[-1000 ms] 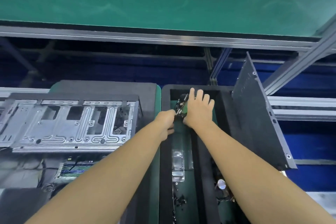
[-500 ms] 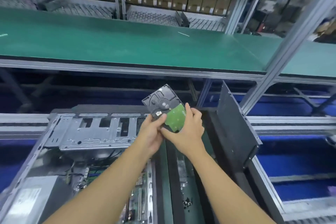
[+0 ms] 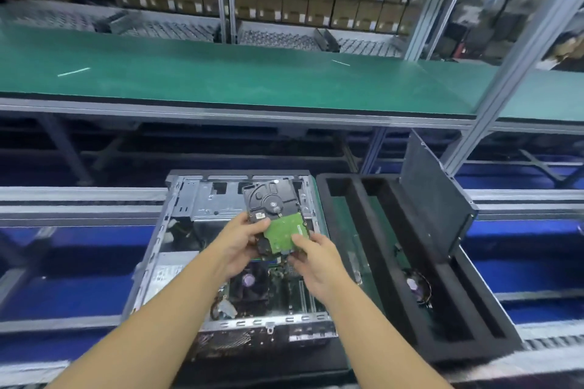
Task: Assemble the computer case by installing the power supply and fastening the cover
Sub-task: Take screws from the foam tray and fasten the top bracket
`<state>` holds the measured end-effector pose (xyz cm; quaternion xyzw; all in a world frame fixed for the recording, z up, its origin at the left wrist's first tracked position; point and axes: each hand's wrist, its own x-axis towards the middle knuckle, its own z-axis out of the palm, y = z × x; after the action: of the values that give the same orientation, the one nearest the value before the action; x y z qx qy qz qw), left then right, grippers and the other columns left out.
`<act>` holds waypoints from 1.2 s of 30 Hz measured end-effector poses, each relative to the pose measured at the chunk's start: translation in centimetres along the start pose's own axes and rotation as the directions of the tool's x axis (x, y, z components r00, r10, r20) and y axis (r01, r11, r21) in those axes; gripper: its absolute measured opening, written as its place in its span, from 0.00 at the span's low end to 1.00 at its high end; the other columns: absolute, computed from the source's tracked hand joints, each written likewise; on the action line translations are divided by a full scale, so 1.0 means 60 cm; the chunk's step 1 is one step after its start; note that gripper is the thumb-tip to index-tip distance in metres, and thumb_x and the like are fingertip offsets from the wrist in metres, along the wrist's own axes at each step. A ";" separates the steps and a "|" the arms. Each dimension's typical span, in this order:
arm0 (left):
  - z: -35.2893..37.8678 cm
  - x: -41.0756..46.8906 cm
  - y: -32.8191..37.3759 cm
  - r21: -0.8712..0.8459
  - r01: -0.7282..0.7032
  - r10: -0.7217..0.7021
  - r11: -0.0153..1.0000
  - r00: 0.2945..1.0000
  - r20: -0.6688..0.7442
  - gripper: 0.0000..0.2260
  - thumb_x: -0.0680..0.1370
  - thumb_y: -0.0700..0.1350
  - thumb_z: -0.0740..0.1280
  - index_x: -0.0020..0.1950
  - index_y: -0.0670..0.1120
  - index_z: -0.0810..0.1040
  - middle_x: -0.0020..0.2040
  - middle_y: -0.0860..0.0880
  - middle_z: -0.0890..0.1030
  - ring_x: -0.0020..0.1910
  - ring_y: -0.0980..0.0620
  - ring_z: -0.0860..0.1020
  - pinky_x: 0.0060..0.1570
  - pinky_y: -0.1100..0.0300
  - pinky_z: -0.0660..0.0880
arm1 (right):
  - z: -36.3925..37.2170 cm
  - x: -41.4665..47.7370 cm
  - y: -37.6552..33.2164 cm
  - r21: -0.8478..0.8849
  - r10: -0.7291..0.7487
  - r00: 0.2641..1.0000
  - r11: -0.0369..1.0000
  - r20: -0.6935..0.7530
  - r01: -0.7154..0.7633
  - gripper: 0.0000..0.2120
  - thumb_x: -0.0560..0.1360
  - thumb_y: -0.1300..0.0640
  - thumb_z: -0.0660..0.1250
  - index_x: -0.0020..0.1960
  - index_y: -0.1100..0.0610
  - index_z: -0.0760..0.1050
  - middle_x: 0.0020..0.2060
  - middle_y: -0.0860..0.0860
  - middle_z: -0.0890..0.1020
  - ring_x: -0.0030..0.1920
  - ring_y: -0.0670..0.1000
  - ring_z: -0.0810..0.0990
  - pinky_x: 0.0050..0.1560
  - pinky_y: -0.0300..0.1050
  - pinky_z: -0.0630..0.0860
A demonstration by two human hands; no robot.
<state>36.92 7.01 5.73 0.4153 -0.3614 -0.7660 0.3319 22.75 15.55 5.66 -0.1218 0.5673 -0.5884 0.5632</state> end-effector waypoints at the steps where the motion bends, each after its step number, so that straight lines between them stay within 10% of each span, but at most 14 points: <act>1: -0.005 -0.005 -0.005 -0.043 -0.009 0.008 0.999 1.000 -0.011 0.13 0.76 0.36 0.71 0.57 0.48 0.77 0.49 0.44 0.86 0.46 0.43 0.84 0.40 0.51 0.82 | 0.007 -0.008 0.009 0.064 0.033 0.999 0.997 0.025 -0.034 0.14 0.82 0.66 0.67 0.66 0.63 0.73 0.57 0.60 0.83 0.49 0.56 0.83 0.50 0.50 0.80; 14: -0.037 -0.015 -0.040 0.211 0.264 -0.259 0.941 0.965 -0.050 0.11 0.77 0.40 0.70 0.57 0.37 0.79 0.45 0.40 0.86 0.40 0.44 0.83 0.51 0.49 0.78 | 0.003 -0.060 0.052 0.210 0.310 0.947 0.923 0.087 -0.322 0.07 0.81 0.72 0.63 0.59 0.71 0.74 0.58 0.68 0.79 0.57 0.66 0.80 0.49 0.59 0.81; 21: -0.001 0.027 -0.063 0.157 0.254 -0.254 0.954 0.967 -0.021 0.09 0.78 0.38 0.70 0.57 0.36 0.80 0.47 0.40 0.86 0.40 0.45 0.85 0.34 0.56 0.80 | -0.007 -0.038 0.057 0.327 0.264 0.964 0.914 -0.024 -0.242 0.09 0.82 0.72 0.61 0.61 0.69 0.74 0.59 0.67 0.78 0.55 0.65 0.79 0.61 0.62 0.76; 36: 0.016 0.080 -0.105 -0.086 0.111 -0.124 0.990 0.980 -0.158 0.28 0.79 0.39 0.69 0.77 0.47 0.64 0.56 0.43 0.84 0.46 0.45 0.86 0.36 0.54 0.81 | 0.016 0.037 0.096 0.422 0.193 0.950 0.903 -0.244 -0.074 0.18 0.85 0.65 0.62 0.73 0.57 0.71 0.64 0.61 0.78 0.64 0.61 0.77 0.71 0.61 0.73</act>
<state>32.66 6.65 -1.02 0.4843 -0.2783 -0.7609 0.3301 25.80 14.85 0.23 0.1226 0.5130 -0.6646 0.5294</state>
